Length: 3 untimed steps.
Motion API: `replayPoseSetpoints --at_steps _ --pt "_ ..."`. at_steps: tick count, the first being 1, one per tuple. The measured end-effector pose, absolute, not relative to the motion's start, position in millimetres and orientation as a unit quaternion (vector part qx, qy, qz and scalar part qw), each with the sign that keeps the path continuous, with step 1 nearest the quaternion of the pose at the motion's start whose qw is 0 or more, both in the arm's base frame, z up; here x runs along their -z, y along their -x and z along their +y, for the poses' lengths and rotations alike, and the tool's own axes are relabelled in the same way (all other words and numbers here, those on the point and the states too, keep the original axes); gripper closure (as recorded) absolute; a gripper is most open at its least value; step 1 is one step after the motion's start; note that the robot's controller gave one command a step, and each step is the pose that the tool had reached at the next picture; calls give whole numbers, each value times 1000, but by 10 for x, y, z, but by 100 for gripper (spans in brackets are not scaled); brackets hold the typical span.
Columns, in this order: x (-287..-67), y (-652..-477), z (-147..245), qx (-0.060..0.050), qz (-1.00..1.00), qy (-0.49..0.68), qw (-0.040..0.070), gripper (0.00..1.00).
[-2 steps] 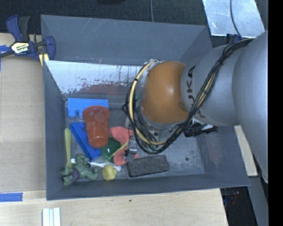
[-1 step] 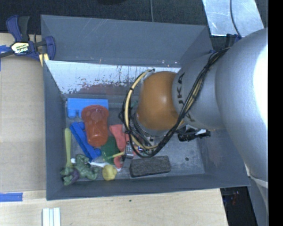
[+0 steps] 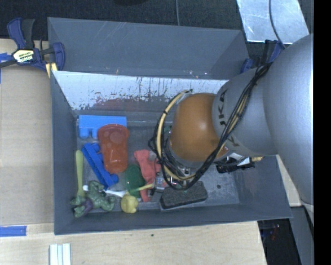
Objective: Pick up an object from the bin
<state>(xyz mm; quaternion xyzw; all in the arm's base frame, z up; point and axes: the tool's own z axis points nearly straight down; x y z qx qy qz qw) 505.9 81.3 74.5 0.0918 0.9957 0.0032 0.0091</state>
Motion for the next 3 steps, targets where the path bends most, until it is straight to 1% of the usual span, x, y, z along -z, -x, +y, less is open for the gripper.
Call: replayPoseSetpoints --at_steps 1,2,3 --pt "-805 -5388 1138 -3 1000 -1 11 100" --pt "-805 -5387 1138 -3 1000 -1 11 100" --pt "-1379 -5361 1136 -2 1000 16 8 100"
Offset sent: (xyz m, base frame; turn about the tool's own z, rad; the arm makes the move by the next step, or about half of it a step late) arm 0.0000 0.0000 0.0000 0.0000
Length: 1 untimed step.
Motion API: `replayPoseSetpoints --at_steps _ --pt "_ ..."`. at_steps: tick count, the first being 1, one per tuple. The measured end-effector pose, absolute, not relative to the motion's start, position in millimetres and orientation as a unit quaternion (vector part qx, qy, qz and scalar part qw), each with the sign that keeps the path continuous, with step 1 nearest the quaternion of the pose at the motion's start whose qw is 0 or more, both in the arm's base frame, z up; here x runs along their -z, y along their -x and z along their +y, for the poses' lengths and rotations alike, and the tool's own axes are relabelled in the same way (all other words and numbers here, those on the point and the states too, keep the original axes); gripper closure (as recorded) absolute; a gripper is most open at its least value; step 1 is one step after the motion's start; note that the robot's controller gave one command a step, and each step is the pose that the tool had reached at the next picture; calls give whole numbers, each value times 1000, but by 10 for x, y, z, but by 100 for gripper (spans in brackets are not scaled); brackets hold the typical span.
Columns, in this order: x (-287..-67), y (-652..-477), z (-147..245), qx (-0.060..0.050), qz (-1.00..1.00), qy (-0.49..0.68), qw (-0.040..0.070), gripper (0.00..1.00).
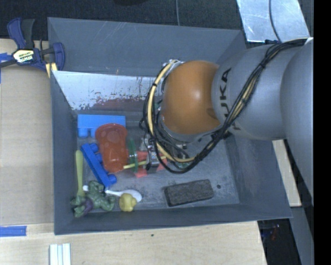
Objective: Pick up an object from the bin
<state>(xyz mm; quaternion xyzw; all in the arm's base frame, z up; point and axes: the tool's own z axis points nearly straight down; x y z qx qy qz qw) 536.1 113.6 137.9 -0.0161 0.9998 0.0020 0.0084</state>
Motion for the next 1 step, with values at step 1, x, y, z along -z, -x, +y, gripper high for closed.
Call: replayPoseSetpoints --at_steps 1 --pt "-2068 -5468 1134 -2 1000 20 8 100"
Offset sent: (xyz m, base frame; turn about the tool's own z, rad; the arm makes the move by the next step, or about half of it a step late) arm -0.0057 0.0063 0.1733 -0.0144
